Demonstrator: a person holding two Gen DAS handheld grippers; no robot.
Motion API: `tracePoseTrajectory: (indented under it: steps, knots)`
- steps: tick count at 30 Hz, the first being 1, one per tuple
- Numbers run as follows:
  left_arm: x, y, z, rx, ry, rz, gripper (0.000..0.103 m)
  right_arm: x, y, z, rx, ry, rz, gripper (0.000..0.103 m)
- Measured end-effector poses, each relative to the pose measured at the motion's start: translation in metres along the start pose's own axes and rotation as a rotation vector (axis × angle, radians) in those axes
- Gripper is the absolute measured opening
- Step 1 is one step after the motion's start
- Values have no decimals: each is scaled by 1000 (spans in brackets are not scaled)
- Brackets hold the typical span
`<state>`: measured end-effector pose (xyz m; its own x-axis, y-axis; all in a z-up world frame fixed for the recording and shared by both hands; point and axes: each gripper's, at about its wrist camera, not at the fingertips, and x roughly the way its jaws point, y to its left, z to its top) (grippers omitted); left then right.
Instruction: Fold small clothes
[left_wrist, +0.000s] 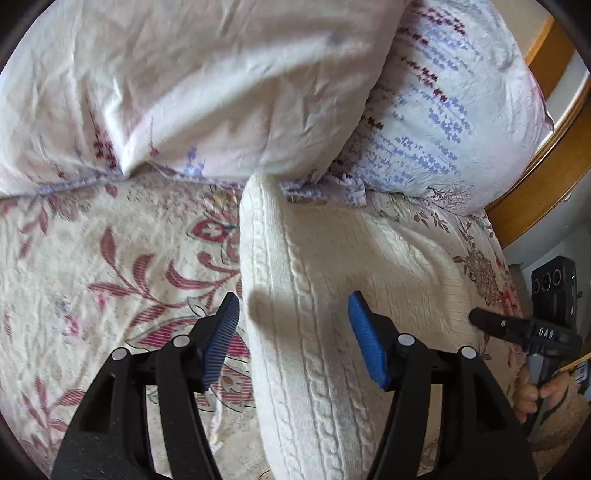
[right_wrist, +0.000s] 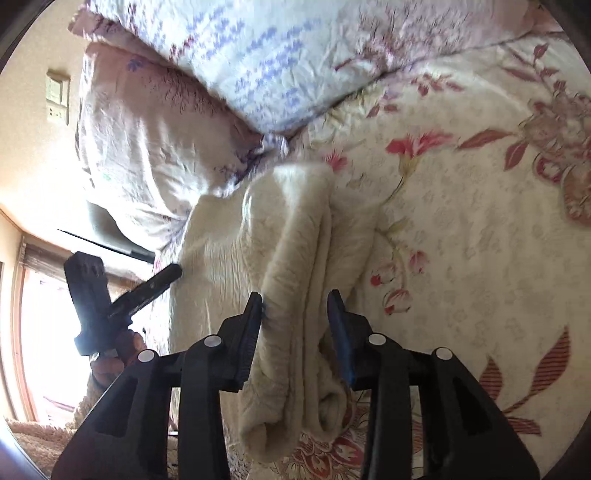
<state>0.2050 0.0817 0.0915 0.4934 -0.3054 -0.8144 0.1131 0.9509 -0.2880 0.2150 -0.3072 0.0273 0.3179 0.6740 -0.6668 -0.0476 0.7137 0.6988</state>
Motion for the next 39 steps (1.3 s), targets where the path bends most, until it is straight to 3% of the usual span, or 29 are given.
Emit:
tracePoseTrajectory:
  steps: [3,7,8,9,11,14,18,21,26,29,34,39]
  knots:
    - [-25,-28,1,93,-99,32,75,-13,-8,15,41,-67,7,39]
    - [-22,-60,-2,174,-101,24,77,27,7,28,63,-1,-14,37]
    - [-14,-68,-2,181,-93,23,78,37,8,29,67,17,8,16]
    - [-7,-73,-3,181,-81,22,78,42,10,21,59,20,22,7]
    - [2,-79,-5,174,-62,16,78,34,14,19,30,-36,-32,7]
    - [14,-86,-10,192,-37,34,79,25,0,18,88,-72,-94,7]
    - [27,-89,-17,224,-7,83,79,40,-8,17,87,-10,-137,9]
    - [18,-86,-21,221,-24,70,79,25,8,15,44,-49,-142,18]
    - [-17,-82,-36,229,-98,-9,81,-13,62,-25,-240,-154,-146,37]
    - [-22,-93,-57,299,-95,20,81,-22,86,-62,-391,-157,-178,37]
    - [-11,-98,-84,361,-64,155,81,10,98,-97,-488,-148,-316,37]
    - [6,-84,-100,304,-3,175,81,37,88,-116,-538,-101,-470,37]
